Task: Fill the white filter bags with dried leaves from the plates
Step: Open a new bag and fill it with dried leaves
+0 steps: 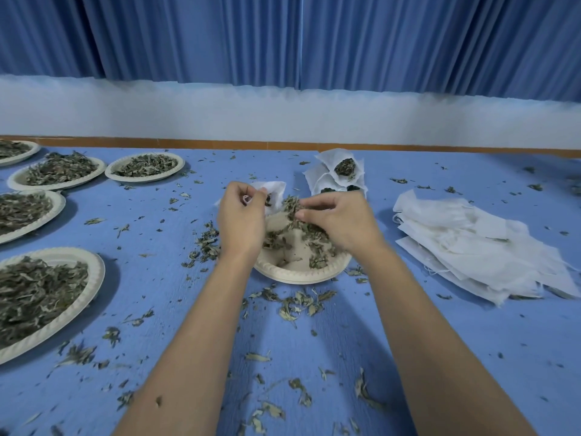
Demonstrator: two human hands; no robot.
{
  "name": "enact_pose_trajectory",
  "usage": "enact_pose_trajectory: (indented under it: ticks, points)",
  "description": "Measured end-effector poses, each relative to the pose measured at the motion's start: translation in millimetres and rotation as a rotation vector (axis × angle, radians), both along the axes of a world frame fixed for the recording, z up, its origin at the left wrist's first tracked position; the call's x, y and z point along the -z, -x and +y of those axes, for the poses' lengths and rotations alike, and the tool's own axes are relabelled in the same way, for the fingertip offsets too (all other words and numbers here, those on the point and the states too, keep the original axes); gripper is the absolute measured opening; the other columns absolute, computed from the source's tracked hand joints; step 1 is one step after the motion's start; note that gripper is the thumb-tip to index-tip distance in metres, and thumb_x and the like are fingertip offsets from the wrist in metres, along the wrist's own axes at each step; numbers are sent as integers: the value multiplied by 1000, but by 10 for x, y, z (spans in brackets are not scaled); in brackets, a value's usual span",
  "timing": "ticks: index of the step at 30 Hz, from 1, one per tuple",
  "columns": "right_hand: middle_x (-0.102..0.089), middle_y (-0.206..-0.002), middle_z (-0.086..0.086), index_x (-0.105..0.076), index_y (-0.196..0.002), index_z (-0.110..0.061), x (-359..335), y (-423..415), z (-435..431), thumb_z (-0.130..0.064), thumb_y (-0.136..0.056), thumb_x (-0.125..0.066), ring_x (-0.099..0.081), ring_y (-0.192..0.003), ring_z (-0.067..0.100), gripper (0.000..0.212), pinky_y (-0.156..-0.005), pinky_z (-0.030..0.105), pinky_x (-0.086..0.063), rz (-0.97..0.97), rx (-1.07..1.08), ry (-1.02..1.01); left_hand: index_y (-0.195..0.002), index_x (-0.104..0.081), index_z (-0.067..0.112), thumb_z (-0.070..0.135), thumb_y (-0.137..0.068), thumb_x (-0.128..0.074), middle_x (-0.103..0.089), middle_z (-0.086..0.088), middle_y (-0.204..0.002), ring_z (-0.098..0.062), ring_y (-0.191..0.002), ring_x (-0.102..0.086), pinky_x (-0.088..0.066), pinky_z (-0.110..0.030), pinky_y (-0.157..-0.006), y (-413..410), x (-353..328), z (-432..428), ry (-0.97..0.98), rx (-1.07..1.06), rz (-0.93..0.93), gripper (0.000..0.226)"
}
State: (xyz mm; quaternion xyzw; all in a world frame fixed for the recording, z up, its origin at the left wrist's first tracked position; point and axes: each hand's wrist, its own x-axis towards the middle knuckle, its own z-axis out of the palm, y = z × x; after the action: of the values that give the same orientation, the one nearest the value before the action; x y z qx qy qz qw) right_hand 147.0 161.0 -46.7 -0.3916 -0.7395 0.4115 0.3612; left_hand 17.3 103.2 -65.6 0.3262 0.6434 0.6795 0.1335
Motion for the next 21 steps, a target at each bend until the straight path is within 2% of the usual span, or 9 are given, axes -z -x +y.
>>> enact_pose_trajectory:
  ticks: [3,4,7,9,11,13,15,18,21]
  points:
    - [-71,-81,-9,-72,-79,-30,-91,-65,4,-21,-72,-80,-66,-72,10,13,-71,24,-53,47,-42,77,-74,-44,22,22,-94,-52,-46,5,-75,-10,-69,-44,-36,-21,-61,-26,12,8,0,44,15,21]
    - [-72,-82,-8,-72,-78,-30,-92,-59,3,-21,-72,-79,-66,-71,9,13,-70,24,-53,41,-46,74,-74,-44,22,23,-94,-51,-46,4,-76,-10,-70,-45,-36,-21,-61,-41,6,9,3,62,23,21]
    - [-68,-75,-15,-71,-77,-30,-54,-3,0,-20,-74,-78,-59,-62,-12,13,-57,4,-43,51,-60,69,-75,-45,22,23,-95,-50,-51,-8,-80,-17,-75,-49,-40,-27,-67,-85,-2,10,0,123,45,21]
    - [-65,-74,-18,-72,-81,-25,-11,29,19,-20,-74,-78,-58,-64,-14,10,-55,0,-41,77,-31,66,-76,-46,20,22,-96,-50,-50,-11,-80,-22,-75,-50,-48,-39,-73,-123,-10,4,-18,198,18,20]
    - [-64,-74,-18,-73,-88,-17,25,49,35,-18,-75,-77,-59,-69,-11,13,-60,1,-44,84,0,61,-76,-46,20,21,-96,-50,-47,-3,-74,-20,-71,-48,-49,-38,-72,-160,-7,7,-40,262,14,20]
    - [-66,-76,-14,-73,-91,-12,45,63,40,-16,-76,-76,-59,-71,-6,16,-63,6,-46,80,15,59,-76,-48,22,21,-96,-50,-47,6,-67,-9,-63,-47,-45,-20,-65,-191,-1,14,-44,299,40,20]
    - [-71,-84,-4,-74,-90,-12,64,64,51,-13,-77,-74,-64,-75,3,13,-70,17,-50,99,37,82,-77,-49,23,20,-96,-50,-47,7,-69,-4,-59,-44,-40,-11,-58,-214,7,20,-35,346,58,19]
    - [-73,-85,1,-75,-79,-20,71,61,61,-12,-77,-72,-66,-83,15,8,-78,31,-54,164,75,165,-82,-49,24,13,-91,-55,-48,3,-80,-7,-64,-44,-42,-19,-63,-220,25,19,21,426,80,15]
    - [-70,-85,2,-68,-72,-26,63,74,75,-12,-75,-73,-66,-82,20,15,-76,36,-54,192,136,215,-91,-43,22,7,-77,-62,-40,5,-72,-8,-51,-34,-35,-23,-51,-238,43,6,95,523,140,28]
